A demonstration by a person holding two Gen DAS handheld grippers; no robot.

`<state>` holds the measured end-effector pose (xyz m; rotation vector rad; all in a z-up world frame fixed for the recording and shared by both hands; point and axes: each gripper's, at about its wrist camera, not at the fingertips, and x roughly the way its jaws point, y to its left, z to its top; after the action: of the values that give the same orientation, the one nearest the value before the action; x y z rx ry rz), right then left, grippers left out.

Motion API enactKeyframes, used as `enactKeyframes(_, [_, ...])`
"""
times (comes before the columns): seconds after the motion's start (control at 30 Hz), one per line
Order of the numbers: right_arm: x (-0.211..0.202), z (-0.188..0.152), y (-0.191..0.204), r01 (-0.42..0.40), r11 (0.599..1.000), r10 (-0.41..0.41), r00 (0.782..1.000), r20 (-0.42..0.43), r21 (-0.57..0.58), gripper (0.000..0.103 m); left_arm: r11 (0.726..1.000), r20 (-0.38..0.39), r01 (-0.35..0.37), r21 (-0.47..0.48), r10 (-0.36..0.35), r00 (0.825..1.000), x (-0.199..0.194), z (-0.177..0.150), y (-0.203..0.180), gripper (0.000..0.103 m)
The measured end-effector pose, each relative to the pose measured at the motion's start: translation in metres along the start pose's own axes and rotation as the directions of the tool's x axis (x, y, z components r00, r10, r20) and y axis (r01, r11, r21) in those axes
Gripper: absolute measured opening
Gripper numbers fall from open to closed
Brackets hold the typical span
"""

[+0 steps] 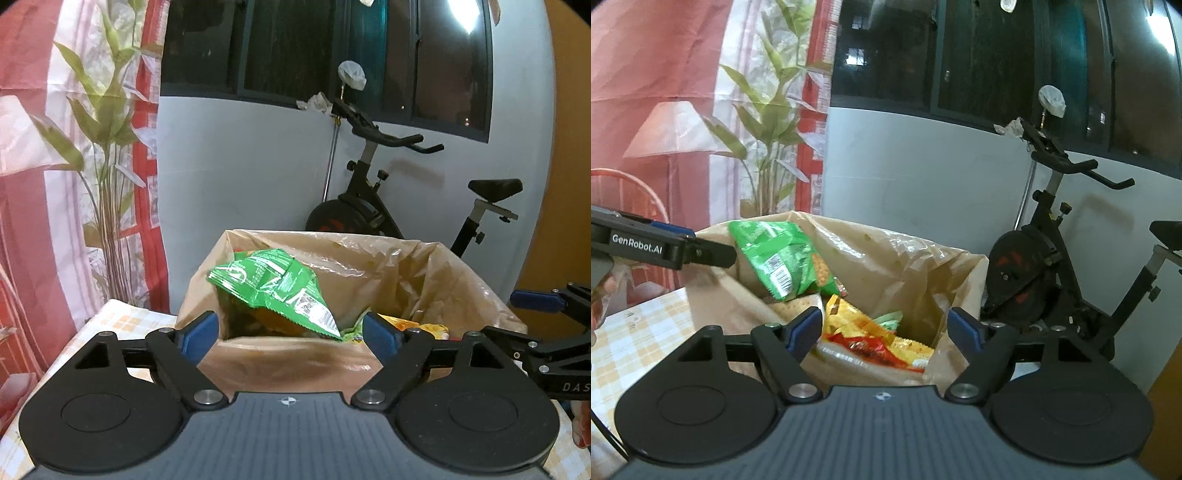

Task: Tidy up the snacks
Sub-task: 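Carry both packets over the box and open both tools to drop them, then move both tools back to the orange bread and nut packet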

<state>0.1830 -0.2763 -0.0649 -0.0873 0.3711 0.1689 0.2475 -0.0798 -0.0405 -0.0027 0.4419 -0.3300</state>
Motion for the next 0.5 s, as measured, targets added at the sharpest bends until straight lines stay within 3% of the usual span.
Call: enactKeyframes(0.5, [-0.041, -0.029, 0.004, -0.024, 0.999, 0.024, 1.0, -0.009, 0.024, 0.077, 0.999, -0.018, 0.015, -0.039, -0.016, 1.0, -0.034, -0.055, -0.011, 0.087])
